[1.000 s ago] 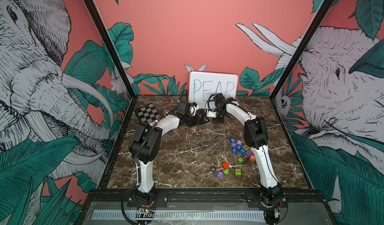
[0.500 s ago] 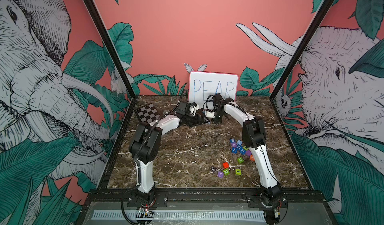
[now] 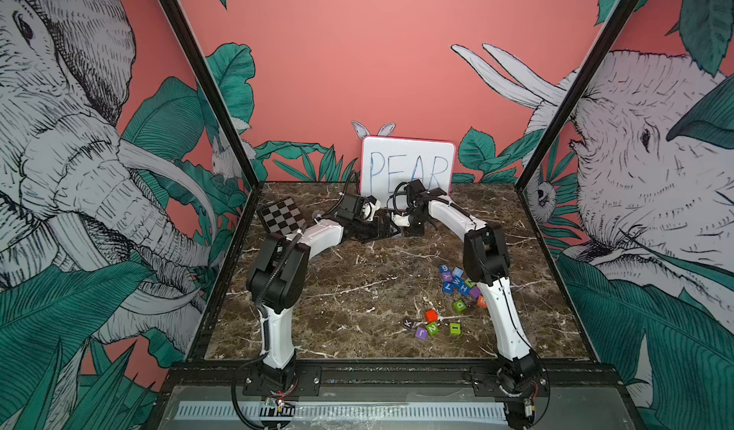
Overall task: Spell the uppercase word “pear” with letter blocks
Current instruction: Place the letter block at the center of the board.
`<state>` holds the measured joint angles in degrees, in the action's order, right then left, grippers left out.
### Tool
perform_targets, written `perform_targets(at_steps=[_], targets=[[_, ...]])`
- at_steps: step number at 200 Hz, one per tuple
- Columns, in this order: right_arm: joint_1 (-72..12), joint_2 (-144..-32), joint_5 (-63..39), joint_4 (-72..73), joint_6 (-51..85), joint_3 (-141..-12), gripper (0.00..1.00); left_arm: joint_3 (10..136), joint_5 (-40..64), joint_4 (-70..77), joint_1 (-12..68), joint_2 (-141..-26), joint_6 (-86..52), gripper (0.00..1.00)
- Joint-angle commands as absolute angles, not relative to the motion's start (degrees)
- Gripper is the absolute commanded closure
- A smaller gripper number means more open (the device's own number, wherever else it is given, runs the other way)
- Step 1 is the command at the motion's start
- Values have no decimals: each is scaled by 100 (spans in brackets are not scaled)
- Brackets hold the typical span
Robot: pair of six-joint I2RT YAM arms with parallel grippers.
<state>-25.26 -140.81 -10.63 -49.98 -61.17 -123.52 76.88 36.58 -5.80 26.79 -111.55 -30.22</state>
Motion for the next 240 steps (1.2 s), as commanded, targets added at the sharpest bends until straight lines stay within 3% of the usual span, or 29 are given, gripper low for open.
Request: perform_targets(at_steps=[1,131,240], targets=[[-2558,-14078,-928,-5122,-6383,-12183,79,7611,3663,-519,2639,-10838,-3015,1],[-2558,-13838,-818,-4650,-6324,-11764,61,7603,3656,-468,2637,-10833,-3057,1],[-2564,-13551,-904,-4483,-6329,-11572,58,7605,3631,-439,2637,-10853,-3094,1]])
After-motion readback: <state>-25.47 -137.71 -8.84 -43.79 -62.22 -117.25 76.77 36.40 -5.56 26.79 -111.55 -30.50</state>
